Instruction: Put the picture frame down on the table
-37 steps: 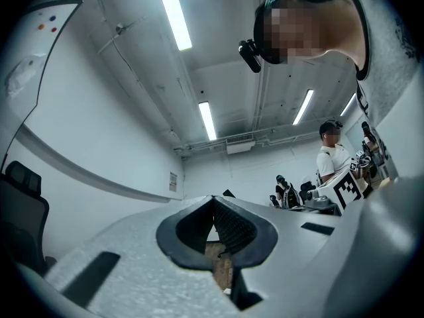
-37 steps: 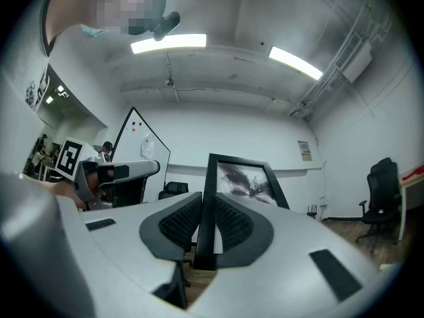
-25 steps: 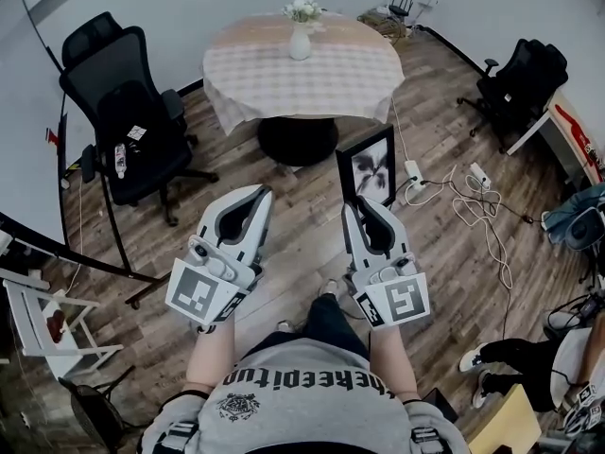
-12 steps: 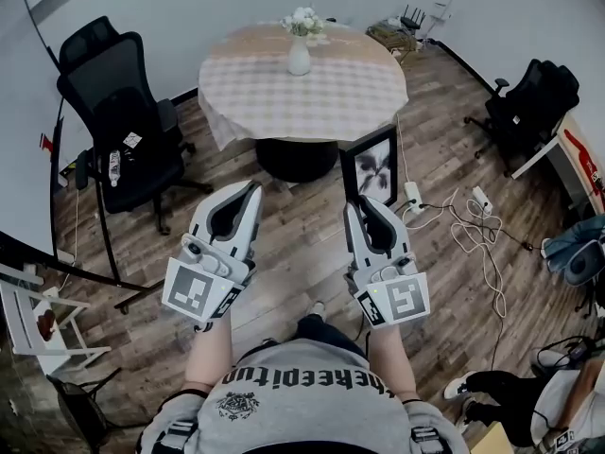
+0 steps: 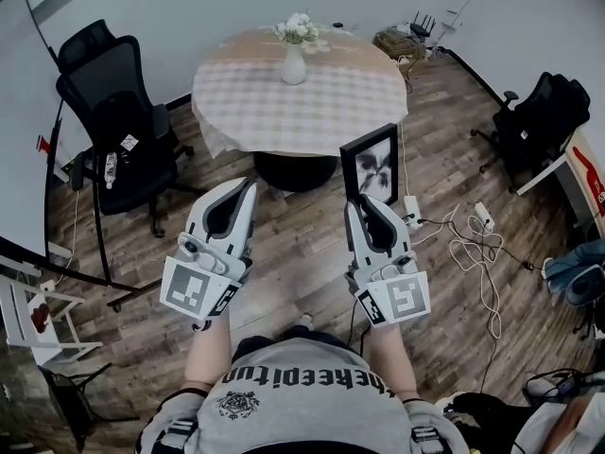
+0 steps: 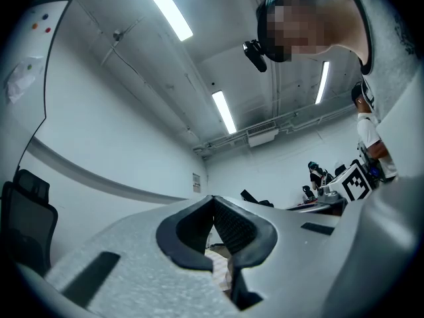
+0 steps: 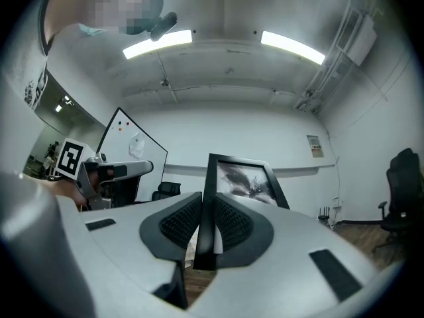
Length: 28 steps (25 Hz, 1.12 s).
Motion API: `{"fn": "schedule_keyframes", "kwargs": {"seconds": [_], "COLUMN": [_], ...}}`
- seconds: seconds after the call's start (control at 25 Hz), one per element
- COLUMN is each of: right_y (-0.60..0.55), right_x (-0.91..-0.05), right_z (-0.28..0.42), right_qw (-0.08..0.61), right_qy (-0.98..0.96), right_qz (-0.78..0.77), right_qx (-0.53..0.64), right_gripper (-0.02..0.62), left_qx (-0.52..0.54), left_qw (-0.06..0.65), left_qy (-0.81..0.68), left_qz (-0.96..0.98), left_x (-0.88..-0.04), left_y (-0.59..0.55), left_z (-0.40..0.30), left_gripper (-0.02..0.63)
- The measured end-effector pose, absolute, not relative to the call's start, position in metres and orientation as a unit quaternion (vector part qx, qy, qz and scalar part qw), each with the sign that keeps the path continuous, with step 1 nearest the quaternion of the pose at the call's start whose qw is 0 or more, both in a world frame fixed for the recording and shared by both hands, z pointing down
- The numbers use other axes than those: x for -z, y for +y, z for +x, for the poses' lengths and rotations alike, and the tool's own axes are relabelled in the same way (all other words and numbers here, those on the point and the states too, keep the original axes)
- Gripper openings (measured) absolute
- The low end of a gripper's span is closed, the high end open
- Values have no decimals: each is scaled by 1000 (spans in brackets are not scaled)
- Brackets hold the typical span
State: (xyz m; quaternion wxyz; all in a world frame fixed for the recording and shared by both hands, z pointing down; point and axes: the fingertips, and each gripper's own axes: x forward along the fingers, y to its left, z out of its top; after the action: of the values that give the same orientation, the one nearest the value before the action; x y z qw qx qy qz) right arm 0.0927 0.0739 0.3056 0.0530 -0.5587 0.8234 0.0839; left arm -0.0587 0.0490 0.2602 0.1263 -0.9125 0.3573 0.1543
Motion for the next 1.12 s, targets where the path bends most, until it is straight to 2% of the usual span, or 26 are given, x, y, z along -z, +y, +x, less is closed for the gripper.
{"fn": "schedule_keyframes", "kwargs": {"seconds": [0.56,1.12], "right_y": [32,-67], "right_x": [-317,-316], "right_z": [129,136], "right_qw": [64,58], "right_qy": [829,807], "right_qz": [-552,-584], "right_qx": [-64,-58], "right_gripper": [66,67], "left_qx": [-139,-150], "left_qw": [130,119], "left_qy": [362,333], "left_qz": [-913,-923], "left_x": [-265,-262], "left_y": [16,-97], "left_z": [-21,-18], "left_gripper": [15,15]}}
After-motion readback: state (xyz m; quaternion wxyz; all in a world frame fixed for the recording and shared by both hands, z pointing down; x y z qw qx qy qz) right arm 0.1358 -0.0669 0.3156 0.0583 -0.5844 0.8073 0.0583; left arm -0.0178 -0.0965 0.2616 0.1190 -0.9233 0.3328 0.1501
